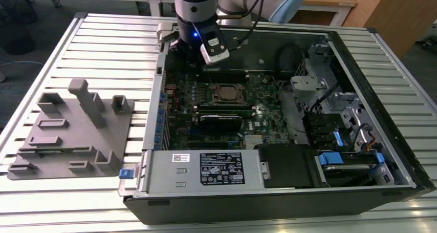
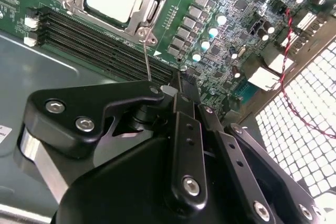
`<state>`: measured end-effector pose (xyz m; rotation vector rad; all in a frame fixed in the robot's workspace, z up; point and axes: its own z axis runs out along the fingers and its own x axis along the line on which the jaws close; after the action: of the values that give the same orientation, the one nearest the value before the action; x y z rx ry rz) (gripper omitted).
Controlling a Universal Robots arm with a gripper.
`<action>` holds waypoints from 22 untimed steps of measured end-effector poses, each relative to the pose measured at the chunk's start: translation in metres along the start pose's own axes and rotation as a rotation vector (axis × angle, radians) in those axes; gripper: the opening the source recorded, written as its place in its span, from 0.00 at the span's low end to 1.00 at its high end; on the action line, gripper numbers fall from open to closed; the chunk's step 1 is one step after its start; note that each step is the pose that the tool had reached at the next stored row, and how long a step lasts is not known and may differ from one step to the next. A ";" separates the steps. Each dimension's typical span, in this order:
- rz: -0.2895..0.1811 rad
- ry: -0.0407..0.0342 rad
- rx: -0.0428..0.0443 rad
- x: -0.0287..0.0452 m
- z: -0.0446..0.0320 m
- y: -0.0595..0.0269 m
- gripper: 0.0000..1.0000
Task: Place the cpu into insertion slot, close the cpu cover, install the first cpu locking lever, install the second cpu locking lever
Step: 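Install the first cpu locking lever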
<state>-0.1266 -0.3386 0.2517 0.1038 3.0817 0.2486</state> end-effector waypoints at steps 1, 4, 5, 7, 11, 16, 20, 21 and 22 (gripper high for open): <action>0.000 0.0002 -0.0016 0.0000 0.0000 0.0000 0.10; 0.000 0.0003 -0.0074 0.0000 0.0001 0.0003 0.10; 0.000 0.0004 -0.0086 0.0000 0.0001 0.0004 0.10; 0.000 0.0008 -0.0099 0.0000 -0.0001 0.0009 0.10; 0.001 0.0009 -0.0141 0.0001 0.0003 0.0027 0.10; 0.001 0.0015 -0.0262 -0.0001 0.0006 0.0043 0.10; 0.002 0.0028 -0.0415 -0.0013 0.0006 0.0049 0.10; 0.002 0.0030 -0.0452 -0.0019 0.0006 0.0049 0.10; 0.003 0.0031 -0.0486 -0.0029 0.0008 0.0050 0.10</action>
<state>-0.1234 -0.3338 0.2518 0.1056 3.0763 0.3238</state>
